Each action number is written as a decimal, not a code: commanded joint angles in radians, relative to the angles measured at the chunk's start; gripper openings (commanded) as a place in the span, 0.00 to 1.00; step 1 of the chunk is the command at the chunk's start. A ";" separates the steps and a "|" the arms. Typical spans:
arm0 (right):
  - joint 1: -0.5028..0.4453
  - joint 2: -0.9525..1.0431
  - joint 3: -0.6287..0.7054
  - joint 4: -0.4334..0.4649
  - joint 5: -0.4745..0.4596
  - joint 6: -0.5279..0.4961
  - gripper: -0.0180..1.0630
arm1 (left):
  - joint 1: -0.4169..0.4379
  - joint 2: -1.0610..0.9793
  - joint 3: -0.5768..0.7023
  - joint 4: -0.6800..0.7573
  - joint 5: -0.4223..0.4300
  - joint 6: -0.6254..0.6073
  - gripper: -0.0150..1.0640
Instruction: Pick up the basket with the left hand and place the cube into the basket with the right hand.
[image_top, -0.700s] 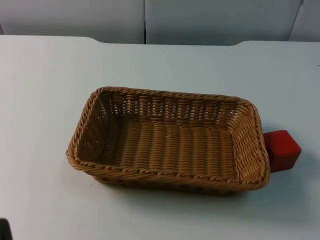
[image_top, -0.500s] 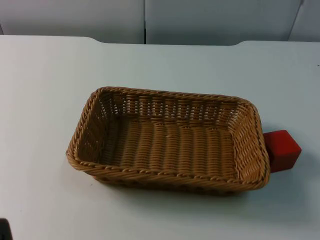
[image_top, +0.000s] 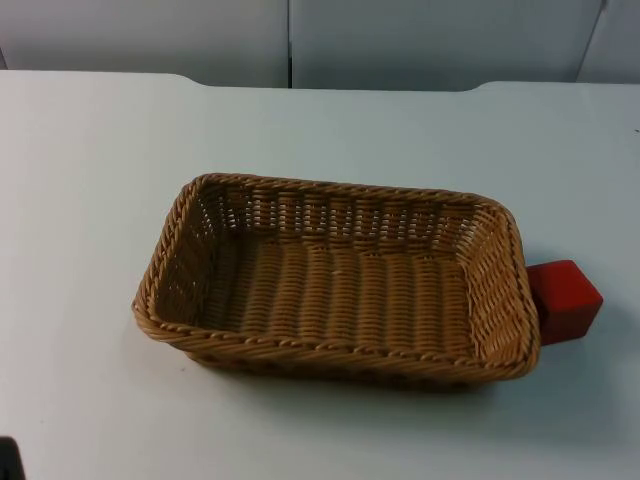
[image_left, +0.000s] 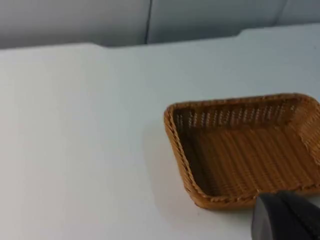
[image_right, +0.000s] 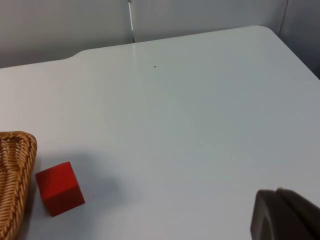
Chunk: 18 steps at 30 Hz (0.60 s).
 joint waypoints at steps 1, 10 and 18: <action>-0.005 0.000 0.001 -0.005 -0.012 0.001 0.01 | -0.006 0.260 -0.002 -0.142 -0.049 0.163 0.01; -0.005 0.000 0.001 -0.005 -0.012 0.001 0.01 | -0.008 0.676 -0.002 -0.266 0.060 0.362 0.02; -0.005 0.000 0.001 -0.005 -0.012 0.001 0.01 | -0.008 0.688 0.000 -0.527 -0.003 0.500 0.32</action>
